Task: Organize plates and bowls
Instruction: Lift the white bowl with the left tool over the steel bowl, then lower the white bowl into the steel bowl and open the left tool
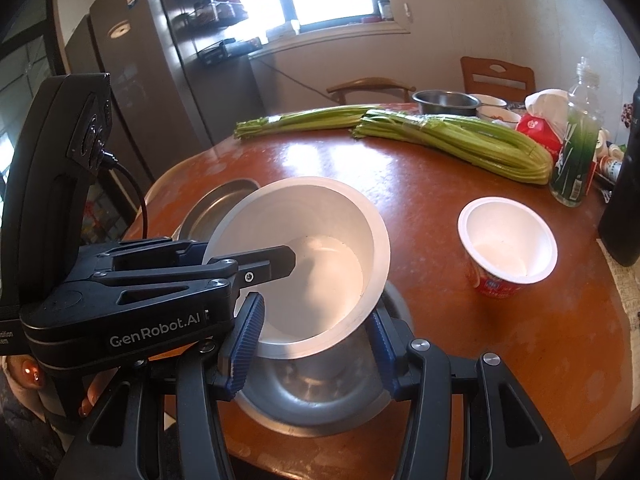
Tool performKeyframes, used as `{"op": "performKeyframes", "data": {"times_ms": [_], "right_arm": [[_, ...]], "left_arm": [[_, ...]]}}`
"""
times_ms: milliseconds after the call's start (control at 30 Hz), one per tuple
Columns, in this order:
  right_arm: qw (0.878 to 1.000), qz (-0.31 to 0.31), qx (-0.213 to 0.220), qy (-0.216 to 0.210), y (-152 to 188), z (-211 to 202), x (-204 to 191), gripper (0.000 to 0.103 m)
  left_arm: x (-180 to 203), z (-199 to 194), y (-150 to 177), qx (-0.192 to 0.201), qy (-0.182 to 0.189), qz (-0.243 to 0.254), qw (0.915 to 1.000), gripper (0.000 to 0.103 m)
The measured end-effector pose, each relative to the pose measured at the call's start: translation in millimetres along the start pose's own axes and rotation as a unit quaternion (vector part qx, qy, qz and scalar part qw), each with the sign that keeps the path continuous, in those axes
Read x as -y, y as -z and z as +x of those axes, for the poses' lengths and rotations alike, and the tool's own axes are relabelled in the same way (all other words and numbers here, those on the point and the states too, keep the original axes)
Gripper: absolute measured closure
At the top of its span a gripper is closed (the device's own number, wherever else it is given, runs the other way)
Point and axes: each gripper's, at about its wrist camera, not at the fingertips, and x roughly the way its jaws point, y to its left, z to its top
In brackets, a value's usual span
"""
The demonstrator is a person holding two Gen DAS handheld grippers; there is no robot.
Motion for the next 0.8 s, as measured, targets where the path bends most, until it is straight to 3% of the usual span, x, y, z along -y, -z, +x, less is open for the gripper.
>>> {"op": "performKeyframes", "data": {"times_ms": [800], "right_arm": [[0.999, 0.001, -0.041, 0.002, 25.3, 11.9, 2.4, 0.050]], "left_arm": [[2.7, 22.9, 18.3, -0.039, -0.005, -0.004, 0.9992, 0.070]]}}
